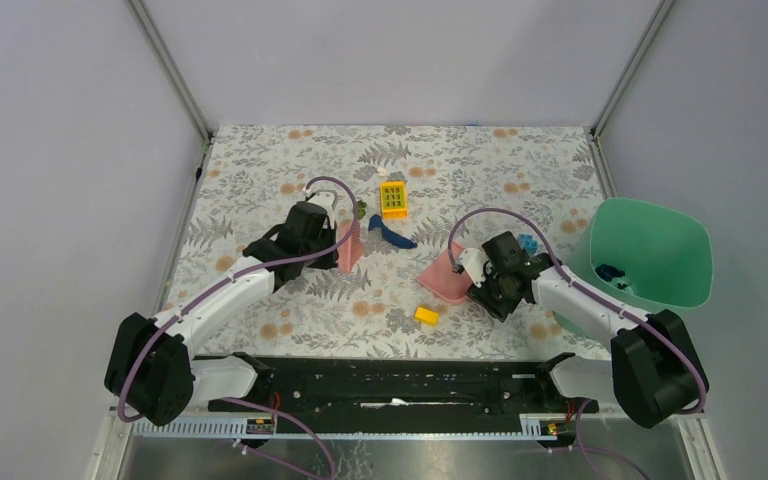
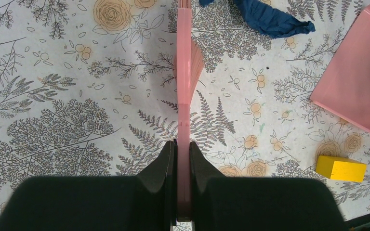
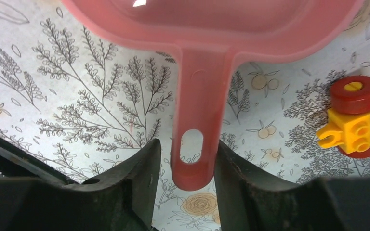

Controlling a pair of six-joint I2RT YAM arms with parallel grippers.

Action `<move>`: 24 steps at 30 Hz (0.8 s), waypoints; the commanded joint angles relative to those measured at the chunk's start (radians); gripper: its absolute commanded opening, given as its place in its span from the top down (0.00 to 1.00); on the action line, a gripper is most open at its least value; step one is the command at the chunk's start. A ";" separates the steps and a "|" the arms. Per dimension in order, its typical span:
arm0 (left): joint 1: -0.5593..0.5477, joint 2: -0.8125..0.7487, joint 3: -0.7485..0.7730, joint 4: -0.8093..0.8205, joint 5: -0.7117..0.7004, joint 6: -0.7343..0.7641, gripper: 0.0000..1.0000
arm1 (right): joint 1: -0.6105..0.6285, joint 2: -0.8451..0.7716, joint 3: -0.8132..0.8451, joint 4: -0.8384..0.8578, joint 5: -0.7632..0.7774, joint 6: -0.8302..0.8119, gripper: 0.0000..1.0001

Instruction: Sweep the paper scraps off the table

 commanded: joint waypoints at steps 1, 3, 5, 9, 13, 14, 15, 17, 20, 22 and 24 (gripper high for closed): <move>0.003 0.023 0.006 -0.057 -0.016 0.020 1.00 | 0.010 -0.036 0.044 0.057 0.025 0.038 0.54; 0.003 0.026 0.006 -0.057 -0.013 0.019 1.00 | 0.009 -0.041 0.071 0.040 0.027 0.045 0.61; 0.004 0.033 0.015 -0.066 -0.007 0.015 1.00 | 0.009 -0.035 0.105 0.005 0.026 0.047 0.71; 0.003 0.060 0.116 -0.160 -0.005 0.030 1.00 | 0.009 -0.025 0.207 -0.141 0.040 0.021 0.91; 0.004 0.102 0.277 -0.299 -0.093 0.043 1.00 | 0.009 -0.035 0.304 -0.289 0.095 -0.030 1.00; 0.003 0.112 0.318 -0.323 -0.123 0.037 1.00 | 0.009 -0.038 0.322 -0.323 0.101 -0.039 1.00; 0.005 0.117 0.351 -0.339 -0.146 0.032 1.00 | 0.009 -0.040 0.338 -0.352 0.103 -0.043 1.00; 0.010 0.120 0.408 -0.344 -0.196 0.007 1.00 | 0.009 -0.043 0.356 -0.393 0.102 -0.040 1.00; 0.038 0.123 0.467 -0.287 -0.191 -0.048 1.00 | 0.009 -0.053 0.350 -0.422 0.082 -0.037 1.00; 0.057 0.146 0.500 -0.236 -0.165 -0.064 1.00 | 0.009 -0.064 0.328 -0.417 0.084 -0.040 1.00; 0.062 0.213 0.571 -0.235 -0.154 -0.022 1.00 | 0.009 -0.073 0.306 -0.415 0.097 -0.044 1.00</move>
